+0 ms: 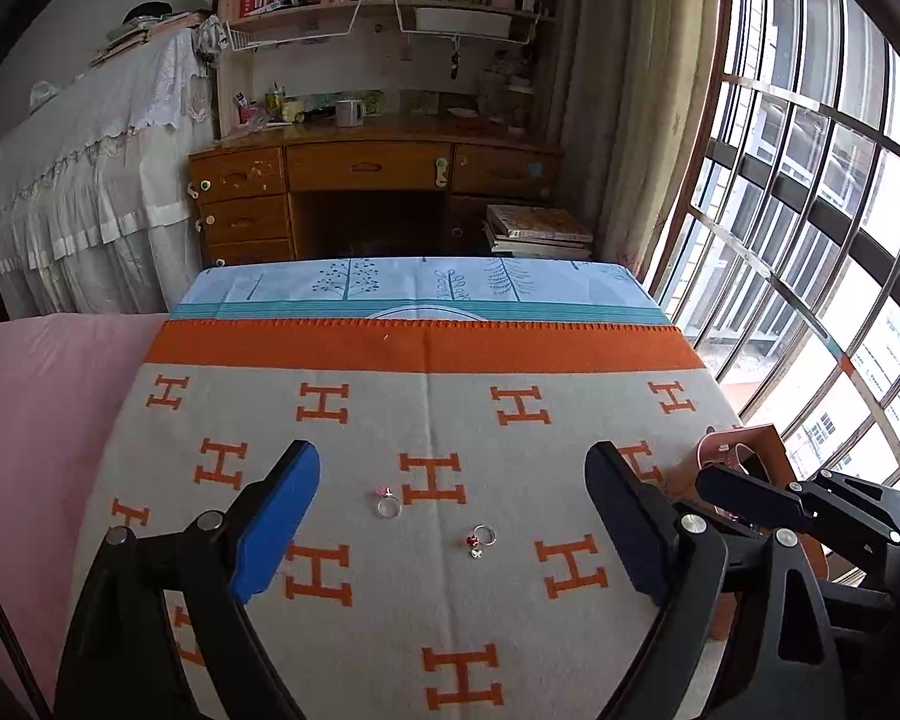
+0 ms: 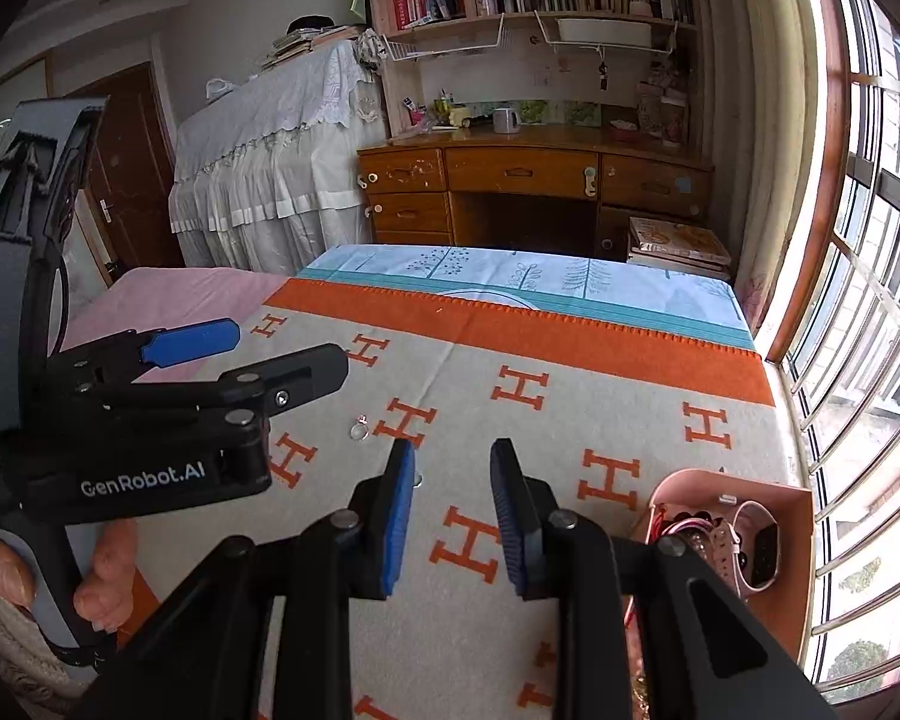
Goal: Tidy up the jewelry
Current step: 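Move both grippers back over the two rings on the blanket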
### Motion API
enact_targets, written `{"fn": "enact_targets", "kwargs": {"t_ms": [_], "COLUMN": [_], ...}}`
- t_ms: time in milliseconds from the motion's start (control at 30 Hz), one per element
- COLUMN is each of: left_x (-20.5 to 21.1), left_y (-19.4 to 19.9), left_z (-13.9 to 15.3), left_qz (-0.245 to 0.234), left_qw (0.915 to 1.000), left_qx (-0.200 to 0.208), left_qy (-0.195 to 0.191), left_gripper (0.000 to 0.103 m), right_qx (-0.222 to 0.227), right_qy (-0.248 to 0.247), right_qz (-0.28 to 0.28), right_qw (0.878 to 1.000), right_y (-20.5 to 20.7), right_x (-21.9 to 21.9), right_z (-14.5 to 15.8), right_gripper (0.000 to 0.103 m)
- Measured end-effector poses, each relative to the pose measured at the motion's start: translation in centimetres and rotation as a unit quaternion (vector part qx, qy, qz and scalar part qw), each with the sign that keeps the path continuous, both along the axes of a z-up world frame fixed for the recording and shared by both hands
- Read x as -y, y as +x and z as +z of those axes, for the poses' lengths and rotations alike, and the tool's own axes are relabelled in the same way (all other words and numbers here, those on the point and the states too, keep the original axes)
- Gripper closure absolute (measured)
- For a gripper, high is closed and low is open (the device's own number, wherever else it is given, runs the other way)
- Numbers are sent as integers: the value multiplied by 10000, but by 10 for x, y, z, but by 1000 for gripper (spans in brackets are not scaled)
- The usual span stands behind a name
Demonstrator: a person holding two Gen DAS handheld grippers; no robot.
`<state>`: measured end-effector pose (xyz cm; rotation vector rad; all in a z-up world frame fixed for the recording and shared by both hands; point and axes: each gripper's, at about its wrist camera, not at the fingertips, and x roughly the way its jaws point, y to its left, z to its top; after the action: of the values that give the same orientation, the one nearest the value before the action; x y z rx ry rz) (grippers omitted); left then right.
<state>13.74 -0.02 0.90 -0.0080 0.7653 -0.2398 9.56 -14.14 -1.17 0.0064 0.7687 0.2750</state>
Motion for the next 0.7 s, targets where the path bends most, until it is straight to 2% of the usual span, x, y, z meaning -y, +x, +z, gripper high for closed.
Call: {"fn": "enact_targets", "kwargs": {"t_ms": [500,700], "left_x": [-25,-42], "left_y": [40,40], "left_z": [-68,-83], "left_qz": [-89,-100], "left_qw": [9962,9953], "left_qx": [-866,-965], "left_qy": [76,62], "left_gripper": [13,13], "right_qx": [-924,-1209], "right_qy": [-20,-84], "right_qz": [-114,-181], "right_qw": [9957,9925], "right_y": [31,36], "right_x": [-20,-24], "right_z": [-57,-80], "right_gripper": [77,77]}}
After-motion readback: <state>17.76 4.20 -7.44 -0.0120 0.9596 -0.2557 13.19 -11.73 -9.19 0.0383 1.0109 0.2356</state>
